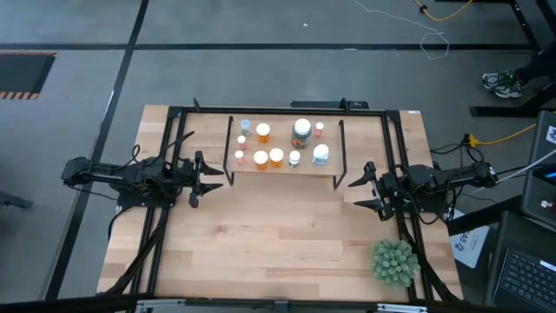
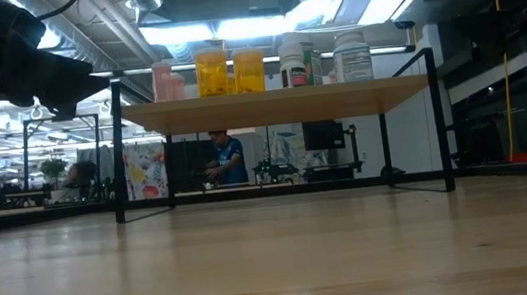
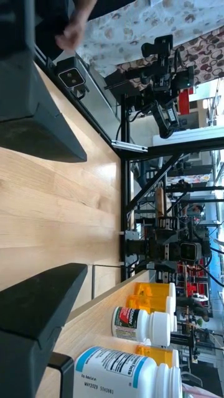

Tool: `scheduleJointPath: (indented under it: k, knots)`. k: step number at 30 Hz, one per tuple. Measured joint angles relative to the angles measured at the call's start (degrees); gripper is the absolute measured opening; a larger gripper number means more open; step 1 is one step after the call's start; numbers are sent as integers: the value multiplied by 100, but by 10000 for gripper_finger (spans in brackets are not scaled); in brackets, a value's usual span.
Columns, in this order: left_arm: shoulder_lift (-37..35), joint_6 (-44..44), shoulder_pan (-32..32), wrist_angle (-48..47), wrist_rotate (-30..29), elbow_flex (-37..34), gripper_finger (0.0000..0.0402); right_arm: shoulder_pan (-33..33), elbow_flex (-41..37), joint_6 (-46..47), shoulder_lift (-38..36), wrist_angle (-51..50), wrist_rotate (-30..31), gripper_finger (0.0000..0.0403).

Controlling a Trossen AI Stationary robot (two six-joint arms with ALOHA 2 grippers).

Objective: Pick and place medicine bottles onto shelf by color
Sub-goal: Return to Home Position

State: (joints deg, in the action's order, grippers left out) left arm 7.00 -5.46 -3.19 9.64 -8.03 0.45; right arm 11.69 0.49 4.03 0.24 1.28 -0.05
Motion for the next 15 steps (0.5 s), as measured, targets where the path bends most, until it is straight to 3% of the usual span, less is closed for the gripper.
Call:
scheduleJointPath:
  k: [15]
  knots:
    - [1, 3, -1, 1, 0, 0, 185, -1, 0, -303, -1, 22, 0, 282]
